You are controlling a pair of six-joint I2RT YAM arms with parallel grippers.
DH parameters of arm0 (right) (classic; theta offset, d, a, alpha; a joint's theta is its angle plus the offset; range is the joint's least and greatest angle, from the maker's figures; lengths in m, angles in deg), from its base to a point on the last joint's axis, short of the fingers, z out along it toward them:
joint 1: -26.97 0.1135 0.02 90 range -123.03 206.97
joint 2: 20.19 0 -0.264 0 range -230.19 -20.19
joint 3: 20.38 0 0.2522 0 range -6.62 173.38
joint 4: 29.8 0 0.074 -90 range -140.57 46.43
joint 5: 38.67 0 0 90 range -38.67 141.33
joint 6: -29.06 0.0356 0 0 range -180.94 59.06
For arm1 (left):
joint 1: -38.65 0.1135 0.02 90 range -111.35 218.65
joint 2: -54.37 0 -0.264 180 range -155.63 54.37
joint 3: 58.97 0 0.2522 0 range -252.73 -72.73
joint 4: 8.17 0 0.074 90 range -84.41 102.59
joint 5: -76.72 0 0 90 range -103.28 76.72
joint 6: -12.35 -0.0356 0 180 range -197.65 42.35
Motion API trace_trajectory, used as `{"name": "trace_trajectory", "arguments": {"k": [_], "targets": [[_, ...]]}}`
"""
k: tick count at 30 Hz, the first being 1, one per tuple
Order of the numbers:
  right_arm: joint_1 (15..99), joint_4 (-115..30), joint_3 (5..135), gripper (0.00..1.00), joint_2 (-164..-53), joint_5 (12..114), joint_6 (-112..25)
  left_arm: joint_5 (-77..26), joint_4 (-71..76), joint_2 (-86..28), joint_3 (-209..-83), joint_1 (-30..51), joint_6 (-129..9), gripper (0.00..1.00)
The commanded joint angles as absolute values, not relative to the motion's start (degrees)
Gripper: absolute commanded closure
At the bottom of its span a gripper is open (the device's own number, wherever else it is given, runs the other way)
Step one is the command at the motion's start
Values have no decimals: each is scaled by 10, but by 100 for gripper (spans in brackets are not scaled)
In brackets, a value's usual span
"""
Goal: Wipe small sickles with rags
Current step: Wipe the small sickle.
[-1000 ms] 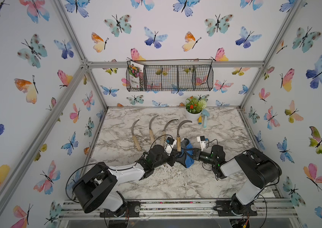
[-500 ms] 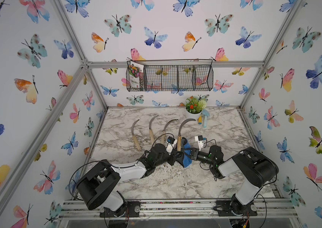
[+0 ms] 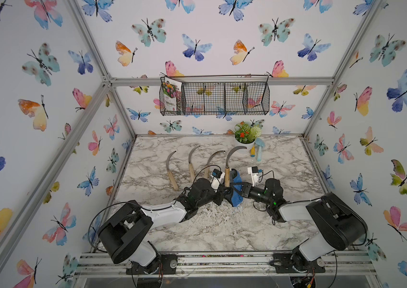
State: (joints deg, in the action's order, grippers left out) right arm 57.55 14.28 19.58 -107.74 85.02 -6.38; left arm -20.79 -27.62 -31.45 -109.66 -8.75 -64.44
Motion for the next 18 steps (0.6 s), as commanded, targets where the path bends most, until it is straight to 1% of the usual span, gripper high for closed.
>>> {"name": "trace_trajectory", "arguments": {"k": [1,7,11,16,18], "targets": [[575,98,254,98,-1033,877,-108,-228,-257,-337,-1107,-100,-655,100],[557,50,291,98,-1010,871,-121,-216,-249,-344,-1114,-100,-655,100],[557,43,290,98,-1018,879,-122,-212,-245,-344,-1115,-100,-657,100],[562,136,229,98,-1060,893,-77,-200,-244,-340,-1115,-100,-659,100],[569,151,202,98,-1065,879,-76,-197,-243,-340,-1114,-100,-660,100]]}}
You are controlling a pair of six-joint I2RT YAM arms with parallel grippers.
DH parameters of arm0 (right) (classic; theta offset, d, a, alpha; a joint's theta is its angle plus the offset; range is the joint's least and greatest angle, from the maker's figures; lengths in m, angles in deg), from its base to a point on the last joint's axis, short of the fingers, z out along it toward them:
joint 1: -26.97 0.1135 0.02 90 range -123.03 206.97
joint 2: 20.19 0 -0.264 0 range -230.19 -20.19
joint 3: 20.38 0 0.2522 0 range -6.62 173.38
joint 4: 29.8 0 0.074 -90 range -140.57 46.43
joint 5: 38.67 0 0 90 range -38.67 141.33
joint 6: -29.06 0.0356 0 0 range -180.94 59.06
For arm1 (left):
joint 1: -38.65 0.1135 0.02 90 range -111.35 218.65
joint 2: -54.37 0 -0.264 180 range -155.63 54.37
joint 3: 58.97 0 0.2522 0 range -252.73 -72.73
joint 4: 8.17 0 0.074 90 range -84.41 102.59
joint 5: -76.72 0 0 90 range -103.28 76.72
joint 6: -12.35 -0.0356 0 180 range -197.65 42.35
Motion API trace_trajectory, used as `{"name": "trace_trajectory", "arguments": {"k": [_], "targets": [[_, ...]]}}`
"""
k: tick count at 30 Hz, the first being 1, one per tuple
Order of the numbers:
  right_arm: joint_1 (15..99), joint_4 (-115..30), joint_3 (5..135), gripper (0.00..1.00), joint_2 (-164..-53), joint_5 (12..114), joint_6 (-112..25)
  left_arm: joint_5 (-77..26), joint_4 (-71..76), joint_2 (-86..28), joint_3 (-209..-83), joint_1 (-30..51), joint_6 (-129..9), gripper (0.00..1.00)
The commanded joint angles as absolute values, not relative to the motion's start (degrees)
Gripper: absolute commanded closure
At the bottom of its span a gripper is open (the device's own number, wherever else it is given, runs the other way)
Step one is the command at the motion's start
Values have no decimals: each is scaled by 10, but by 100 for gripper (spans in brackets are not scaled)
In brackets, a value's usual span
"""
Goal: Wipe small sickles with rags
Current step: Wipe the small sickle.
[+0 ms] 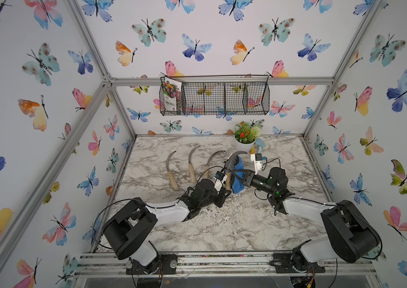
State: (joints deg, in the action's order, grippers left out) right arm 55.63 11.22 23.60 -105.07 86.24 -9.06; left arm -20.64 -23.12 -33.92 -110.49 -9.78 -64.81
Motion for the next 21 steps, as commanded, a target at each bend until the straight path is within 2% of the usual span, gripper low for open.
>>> {"name": "trace_trajectory", "arguments": {"k": [1,9,17,21], "targets": [[574,156,188,98,-1064,869,-77,-195,-243,-341,-1114,-100,-660,100],[584,165,144,98,-1042,855,-78,-191,-241,-344,-1116,-100,-660,100],[583,-11,211,98,-914,811,-140,-191,-238,-357,-1124,-102,-661,100],[583,-63,251,98,-905,780,-165,-194,-237,-358,-1125,-102,-660,100]]}}
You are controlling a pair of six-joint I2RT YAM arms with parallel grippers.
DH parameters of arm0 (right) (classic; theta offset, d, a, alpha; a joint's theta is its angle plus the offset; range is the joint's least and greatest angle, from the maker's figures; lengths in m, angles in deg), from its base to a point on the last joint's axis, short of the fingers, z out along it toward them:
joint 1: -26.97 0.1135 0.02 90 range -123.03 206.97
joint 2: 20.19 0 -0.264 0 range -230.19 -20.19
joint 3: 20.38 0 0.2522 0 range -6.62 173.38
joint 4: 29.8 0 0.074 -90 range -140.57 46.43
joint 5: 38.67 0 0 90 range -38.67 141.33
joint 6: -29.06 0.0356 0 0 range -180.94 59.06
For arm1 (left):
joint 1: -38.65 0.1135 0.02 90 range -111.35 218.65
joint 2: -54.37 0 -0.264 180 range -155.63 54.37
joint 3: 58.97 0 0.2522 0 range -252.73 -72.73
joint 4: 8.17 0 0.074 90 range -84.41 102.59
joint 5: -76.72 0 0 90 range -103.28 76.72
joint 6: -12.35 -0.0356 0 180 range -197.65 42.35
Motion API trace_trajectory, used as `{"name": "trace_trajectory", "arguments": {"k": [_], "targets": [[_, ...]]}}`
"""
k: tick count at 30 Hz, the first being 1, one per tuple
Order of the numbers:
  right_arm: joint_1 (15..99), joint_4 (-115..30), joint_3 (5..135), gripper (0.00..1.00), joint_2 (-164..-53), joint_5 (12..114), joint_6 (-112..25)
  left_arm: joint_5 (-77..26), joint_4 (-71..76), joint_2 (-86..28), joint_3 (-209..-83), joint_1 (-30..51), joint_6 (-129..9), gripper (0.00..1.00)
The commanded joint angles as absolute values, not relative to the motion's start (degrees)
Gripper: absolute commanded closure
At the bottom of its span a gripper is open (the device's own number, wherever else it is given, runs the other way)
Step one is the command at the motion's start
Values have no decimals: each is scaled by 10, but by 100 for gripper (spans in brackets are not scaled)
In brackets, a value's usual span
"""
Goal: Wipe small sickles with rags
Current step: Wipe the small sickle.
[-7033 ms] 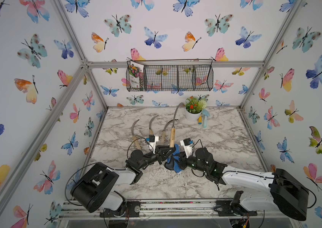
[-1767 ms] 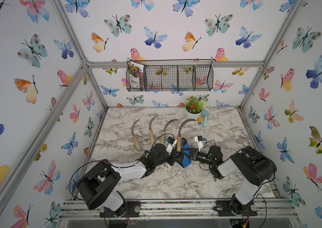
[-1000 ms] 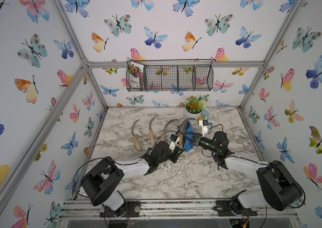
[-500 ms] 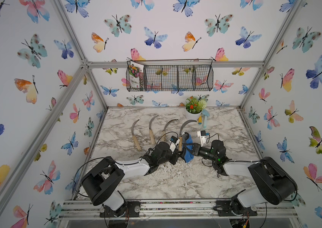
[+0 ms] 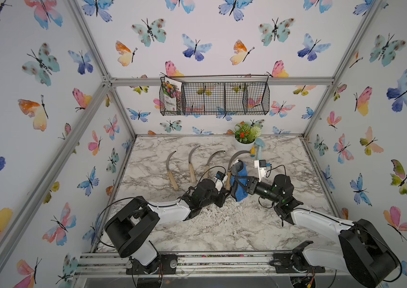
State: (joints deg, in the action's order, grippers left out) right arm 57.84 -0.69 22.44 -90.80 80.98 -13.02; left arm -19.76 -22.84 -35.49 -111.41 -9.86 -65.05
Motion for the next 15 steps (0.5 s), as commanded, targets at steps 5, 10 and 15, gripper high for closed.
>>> {"name": "trace_trajectory", "arguments": {"k": [5,10,15], "targets": [[584,22,222,98,-964,823,-128,-193,-239,-348,-1120,-101,-660,100],[619,84,162,98,-1007,797,-114,-191,-242,-342,-1115,-101,-660,100],[645,135,133,98,-1044,789,-97,-190,-243,-340,-1114,-102,-660,100]]}}
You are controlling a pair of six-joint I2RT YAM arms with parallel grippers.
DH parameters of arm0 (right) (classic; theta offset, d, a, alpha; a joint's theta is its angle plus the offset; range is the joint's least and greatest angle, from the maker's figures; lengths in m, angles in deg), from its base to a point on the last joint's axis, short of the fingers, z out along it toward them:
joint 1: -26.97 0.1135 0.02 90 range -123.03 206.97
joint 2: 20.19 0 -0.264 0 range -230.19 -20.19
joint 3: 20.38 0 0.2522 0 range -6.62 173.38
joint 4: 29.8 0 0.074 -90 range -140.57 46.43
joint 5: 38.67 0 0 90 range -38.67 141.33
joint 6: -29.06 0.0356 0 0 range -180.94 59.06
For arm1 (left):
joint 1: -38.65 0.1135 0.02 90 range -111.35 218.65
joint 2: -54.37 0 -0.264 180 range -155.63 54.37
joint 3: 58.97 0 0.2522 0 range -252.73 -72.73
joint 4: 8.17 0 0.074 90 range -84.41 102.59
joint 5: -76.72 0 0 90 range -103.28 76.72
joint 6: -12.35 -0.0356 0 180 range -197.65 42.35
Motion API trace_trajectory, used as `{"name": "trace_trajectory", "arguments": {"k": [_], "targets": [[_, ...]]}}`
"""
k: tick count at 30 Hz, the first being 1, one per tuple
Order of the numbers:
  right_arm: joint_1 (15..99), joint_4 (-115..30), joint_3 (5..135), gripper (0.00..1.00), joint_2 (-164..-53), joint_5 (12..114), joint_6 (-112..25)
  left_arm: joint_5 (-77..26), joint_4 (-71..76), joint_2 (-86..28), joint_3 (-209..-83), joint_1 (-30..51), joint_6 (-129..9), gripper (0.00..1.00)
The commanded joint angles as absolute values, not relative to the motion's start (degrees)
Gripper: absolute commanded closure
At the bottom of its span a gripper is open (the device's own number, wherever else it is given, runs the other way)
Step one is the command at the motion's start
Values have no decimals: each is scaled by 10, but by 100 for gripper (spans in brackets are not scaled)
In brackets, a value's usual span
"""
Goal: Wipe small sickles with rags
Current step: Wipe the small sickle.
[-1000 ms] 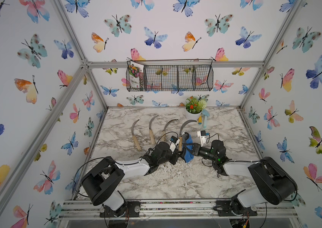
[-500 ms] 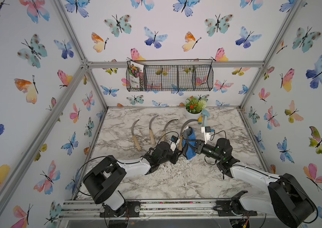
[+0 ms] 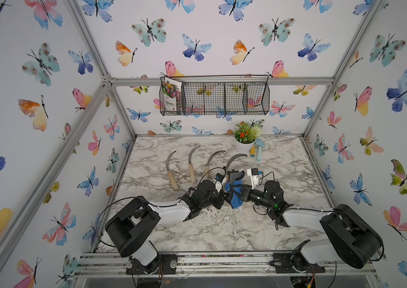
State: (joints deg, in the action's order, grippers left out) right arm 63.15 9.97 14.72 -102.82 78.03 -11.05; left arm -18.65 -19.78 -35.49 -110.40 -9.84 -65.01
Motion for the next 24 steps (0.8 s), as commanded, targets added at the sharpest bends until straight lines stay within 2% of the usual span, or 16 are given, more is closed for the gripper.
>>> {"name": "trace_trajectory", "arguments": {"k": [1,7,14,19,24], "targets": [[645,135,135,98,-1046,787,-98,-188,-243,-338,-1113,-101,-660,100],[642,79,173,98,-1011,766,-115,-188,-244,-326,-1105,-101,-660,100],[615,-55,275,98,-943,740,-166,-193,-245,-327,-1105,-102,-659,100],[592,-70,310,98,-959,753,-167,-193,-246,-324,-1104,-102,-660,100],[593,-32,278,98,-996,790,-150,-190,-246,-324,-1103,-103,-661,100]]}}
